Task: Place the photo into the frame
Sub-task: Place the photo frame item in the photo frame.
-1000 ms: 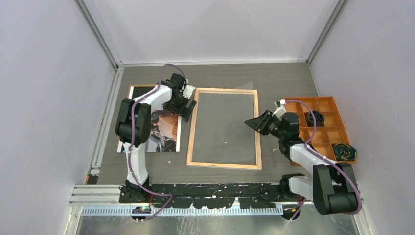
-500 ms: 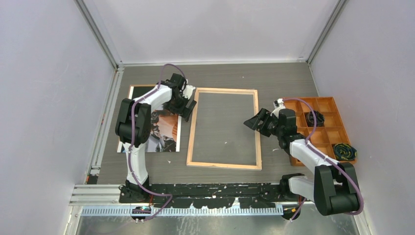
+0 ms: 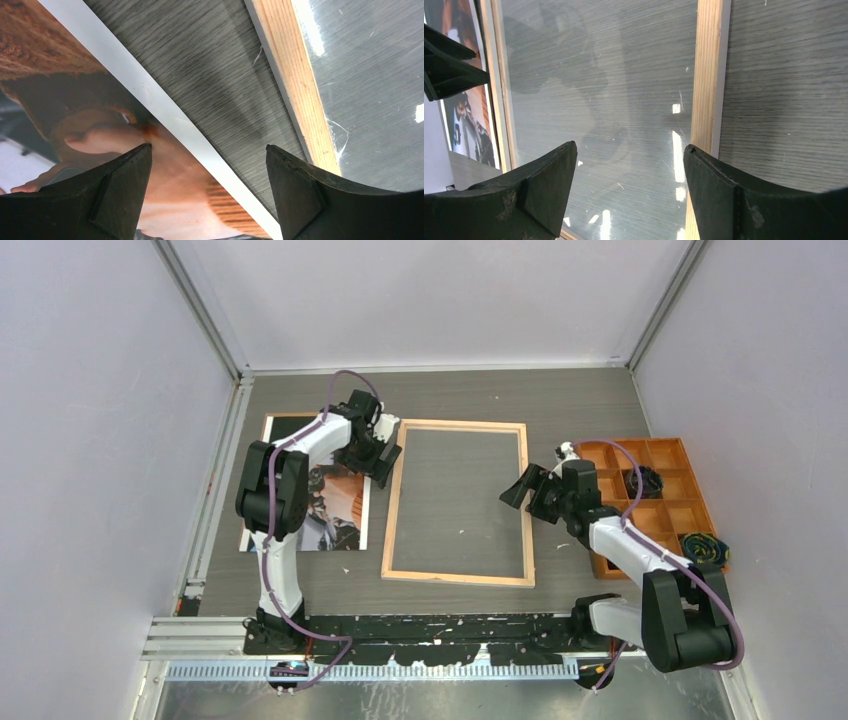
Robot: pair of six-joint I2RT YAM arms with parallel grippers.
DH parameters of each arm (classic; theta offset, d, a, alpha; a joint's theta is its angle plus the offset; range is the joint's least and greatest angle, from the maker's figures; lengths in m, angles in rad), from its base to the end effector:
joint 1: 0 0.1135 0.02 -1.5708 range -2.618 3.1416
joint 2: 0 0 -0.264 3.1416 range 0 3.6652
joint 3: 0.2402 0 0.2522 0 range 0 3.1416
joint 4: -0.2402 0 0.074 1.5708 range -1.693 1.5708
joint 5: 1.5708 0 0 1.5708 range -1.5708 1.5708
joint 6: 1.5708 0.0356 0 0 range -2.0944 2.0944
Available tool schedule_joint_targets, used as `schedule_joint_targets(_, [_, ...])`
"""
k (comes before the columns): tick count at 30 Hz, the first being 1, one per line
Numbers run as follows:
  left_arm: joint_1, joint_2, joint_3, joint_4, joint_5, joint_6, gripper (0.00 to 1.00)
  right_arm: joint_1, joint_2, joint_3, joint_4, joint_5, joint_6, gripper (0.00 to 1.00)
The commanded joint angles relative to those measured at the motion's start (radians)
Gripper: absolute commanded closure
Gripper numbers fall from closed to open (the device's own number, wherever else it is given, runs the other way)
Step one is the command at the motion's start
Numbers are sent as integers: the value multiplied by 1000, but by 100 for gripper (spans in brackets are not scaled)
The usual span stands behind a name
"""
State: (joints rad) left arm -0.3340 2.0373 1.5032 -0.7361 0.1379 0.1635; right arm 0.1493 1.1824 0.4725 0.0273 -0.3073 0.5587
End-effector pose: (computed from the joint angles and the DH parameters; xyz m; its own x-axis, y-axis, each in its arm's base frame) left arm 0.3881 -0.1398 0.1719 -0.8312 0.4591 -0.3135 0.5052 0.8591 -0.0814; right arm 0.2245 0.0447 0.1756 -0.7271 0.4016 -0.5568 0.0136 0.8194 0.5731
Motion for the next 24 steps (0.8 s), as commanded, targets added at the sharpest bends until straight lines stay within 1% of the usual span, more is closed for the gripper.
schedule_joint_targets(1, [-11,65,-29,20,64,-2,14,8,26,34,31,4,-6,18])
schedule_joint_targets(7, [-12,63,-32,22,66,-2,14,15,56,35,38,7,5,18])
schedule_joint_targets(13, [-11,63,-34,25,67,-2,14,50,93,45,53,21,17,18])
schedule_joint_targets(17, [-12,63,-33,25,71,-3,14,84,100,69,12,69,3,19])
schedule_joint_targets(21, [-11,57,-34,23,71,2,14,119,81,120,-62,148,-26,19])
schedule_joint_targets(24, [-11,50,-34,19,67,5,14,157,65,189,-124,210,-56,24])
